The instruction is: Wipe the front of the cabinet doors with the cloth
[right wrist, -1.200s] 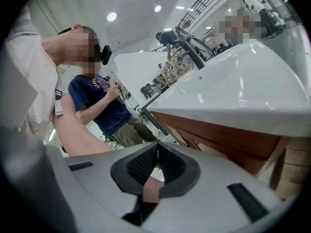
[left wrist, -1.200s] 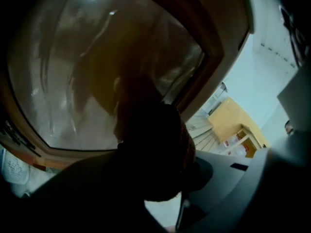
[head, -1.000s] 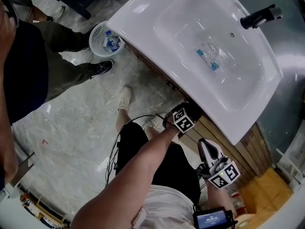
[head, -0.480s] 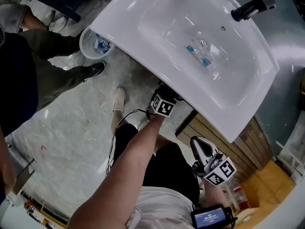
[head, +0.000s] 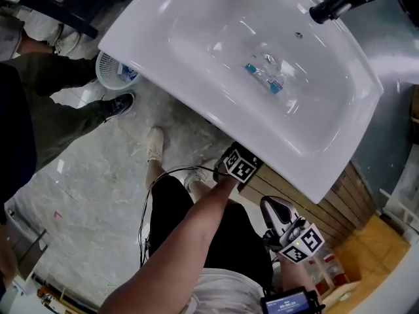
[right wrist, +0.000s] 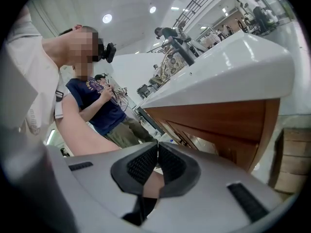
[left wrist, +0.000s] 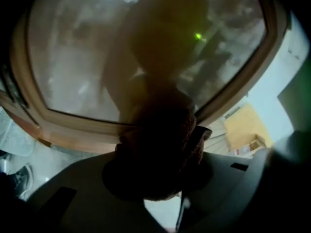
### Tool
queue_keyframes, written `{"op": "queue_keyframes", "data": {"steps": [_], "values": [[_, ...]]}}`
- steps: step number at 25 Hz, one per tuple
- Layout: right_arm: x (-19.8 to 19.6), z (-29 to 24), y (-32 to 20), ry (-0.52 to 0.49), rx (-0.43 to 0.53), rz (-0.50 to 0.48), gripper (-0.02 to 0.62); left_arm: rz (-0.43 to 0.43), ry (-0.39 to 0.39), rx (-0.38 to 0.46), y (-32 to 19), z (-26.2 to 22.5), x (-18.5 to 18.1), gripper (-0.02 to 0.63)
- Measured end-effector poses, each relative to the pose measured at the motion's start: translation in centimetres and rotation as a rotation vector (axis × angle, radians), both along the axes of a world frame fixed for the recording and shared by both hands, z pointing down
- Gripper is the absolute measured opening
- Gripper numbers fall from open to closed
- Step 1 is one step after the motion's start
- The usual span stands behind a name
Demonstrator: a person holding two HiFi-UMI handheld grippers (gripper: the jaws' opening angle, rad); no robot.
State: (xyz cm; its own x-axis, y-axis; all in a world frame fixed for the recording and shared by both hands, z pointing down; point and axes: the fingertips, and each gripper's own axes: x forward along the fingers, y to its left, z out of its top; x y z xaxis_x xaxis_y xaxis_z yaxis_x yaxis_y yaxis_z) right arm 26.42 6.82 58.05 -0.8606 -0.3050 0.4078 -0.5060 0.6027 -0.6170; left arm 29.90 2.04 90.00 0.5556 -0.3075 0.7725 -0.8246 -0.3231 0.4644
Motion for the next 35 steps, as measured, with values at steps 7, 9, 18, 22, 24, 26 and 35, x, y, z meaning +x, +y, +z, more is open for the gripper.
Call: {"op": "queue_keyframes", "data": {"steps": [7,9,18,22,24,26,35], "values": [[0.5,1.3,0.8,0.015,-0.008,0.021,0.014,0.064,0.048,0.053,0.6,-0.1,3.8,0.158],[0.2,1.3,1.0,0.012,-0.008,0.02,0.014,0.011,0.006,0.063,0.1,0.2,1.3,0.158],[-2.7,-0.2,1.5,-0.013,0.015,0.027,0.014,-0.122,-0.208,0.074,-2.8,2.0,-15.9,0.158],[-3.1,-0.2,2.2,-0.002,0.0,0.041,0.014,-0.145,-0.273,0.114,-3.8,1.3,-21.8,0.158],[-3.6,-0.3,2.4,-0.002,-0.008,0.042,0.014,-0.137,-0.285,0.144,-4.3,0.3,-23.6,0.158],[-4.5,-0.6,2.5,-0.008,-0.013,0.038,0.014,-0.128,-0.281,0.17,-4.5,-0.9,-24.8,0.158],[-8.4,-2.7,2.5,-0.041,-0.009,0.024,0.014,-0.118,-0.283,0.188,-4.8,-4.3,-28.5,0.158]]}}
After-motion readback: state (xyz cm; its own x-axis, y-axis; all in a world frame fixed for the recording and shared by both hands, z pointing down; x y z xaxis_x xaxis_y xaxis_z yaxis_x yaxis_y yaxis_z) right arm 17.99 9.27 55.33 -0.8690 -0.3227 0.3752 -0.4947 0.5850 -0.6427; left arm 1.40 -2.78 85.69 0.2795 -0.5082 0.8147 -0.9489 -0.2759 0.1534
